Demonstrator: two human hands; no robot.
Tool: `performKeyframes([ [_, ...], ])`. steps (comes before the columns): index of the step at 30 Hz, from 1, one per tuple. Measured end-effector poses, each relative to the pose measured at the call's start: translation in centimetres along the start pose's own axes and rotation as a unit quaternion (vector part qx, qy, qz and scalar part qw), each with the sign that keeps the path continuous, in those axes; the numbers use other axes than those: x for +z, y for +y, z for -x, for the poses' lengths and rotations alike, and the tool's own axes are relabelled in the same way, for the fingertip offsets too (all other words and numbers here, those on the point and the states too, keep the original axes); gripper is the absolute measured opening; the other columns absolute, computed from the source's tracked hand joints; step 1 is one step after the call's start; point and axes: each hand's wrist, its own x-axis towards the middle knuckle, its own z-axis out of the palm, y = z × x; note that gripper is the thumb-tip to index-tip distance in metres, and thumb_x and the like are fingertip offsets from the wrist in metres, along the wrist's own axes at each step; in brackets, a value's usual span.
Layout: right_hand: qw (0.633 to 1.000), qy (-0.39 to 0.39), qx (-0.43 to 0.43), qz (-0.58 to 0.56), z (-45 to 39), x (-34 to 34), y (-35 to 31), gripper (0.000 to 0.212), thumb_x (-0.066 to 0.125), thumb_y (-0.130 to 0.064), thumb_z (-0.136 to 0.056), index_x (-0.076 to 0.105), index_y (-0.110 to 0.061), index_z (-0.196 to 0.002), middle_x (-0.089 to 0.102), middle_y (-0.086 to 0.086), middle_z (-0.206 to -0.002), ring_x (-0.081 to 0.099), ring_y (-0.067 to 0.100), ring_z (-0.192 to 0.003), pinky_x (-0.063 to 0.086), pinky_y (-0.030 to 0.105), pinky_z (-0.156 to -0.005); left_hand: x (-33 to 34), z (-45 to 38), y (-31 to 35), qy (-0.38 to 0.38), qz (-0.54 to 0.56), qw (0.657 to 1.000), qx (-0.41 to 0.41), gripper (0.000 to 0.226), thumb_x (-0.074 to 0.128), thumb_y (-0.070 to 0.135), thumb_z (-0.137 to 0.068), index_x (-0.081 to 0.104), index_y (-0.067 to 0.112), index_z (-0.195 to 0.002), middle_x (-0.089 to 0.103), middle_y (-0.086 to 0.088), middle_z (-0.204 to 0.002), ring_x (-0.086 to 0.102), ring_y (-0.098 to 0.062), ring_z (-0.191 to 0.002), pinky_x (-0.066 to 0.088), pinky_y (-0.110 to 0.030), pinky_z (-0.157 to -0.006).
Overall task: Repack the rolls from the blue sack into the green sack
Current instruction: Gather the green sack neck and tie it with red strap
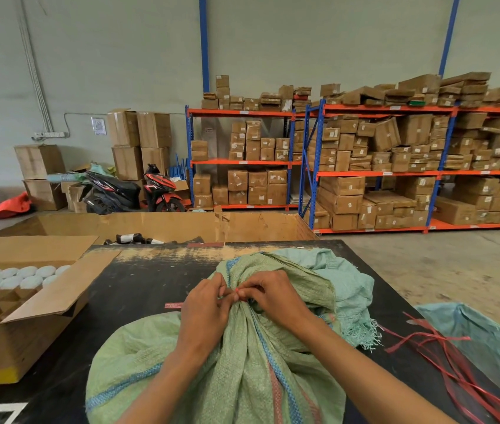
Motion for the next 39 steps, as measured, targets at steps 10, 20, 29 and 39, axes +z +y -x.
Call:
performKeyframes([
  [10,0.965,-0.162,-0.070,0.195,-1.3,-0.7,0.2,0.023,0.055,-0.015,-0.097,0.065,-0.006,-0.078,0.063,0.006,-0.076,0.058,0.021,-0.071,0.051,0.041,-0.070,0.2,0.2,-0.1,-0.002,0.043,0.999,-0.013,0.050,0.071,0.019,-0.085,0.026,0.035,-0.070,0.060,0.001,-0.066,0.067,-0.021,-0.076,0.048,-0.047,-0.057],
  [20,0.950,-0.237,0.113,-0.171,-1.7,-2.5,0.0,0.023,0.062,-0.017,-0.097,0.066,-0.014,-0.075,0.052,-0.006,-0.054,0.040,0.004,-0.047,0.033,0.015,-0.048,-1.0,0.4,0.3,-0.006,0.024,0.999,0.045,0.025,0.074,0.012,-0.083,0.059,0.032,-0.080,0.064,0.015,-0.086,0.062,-0.004,-0.086,0.053,-0.027,-0.072],
  [29,0.935,-0.253,0.158,-0.192,-1.5,-2.7,-0.3,0.025,0.060,-0.016,-0.098,0.064,-0.013,-0.074,0.048,-0.006,-0.049,0.038,0.002,-0.040,0.030,0.014,-0.039,-1.3,0.6,0.6,0.026,-0.082,0.992,0.090,0.018,0.084,0.021,-0.073,0.076,0.025,-0.088,0.070,0.015,-0.088,0.061,-0.010,-0.092,0.055,-0.033,-0.071],
  [39,0.926,-0.266,0.179,-0.199,-1.6,-3.1,-0.6,0.023,0.058,-0.010,-0.098,0.065,-0.011,-0.076,0.052,-0.014,-0.044,0.040,-0.001,-0.037,0.031,0.012,-0.039,-0.9,0.4,0.0,0.032,-0.131,0.978,0.161,0.023,0.061,0.041,-0.085,0.078,0.025,-0.087,0.074,0.013,-0.096,0.062,-0.013,-0.090,0.051,-0.029,-0.075],
])
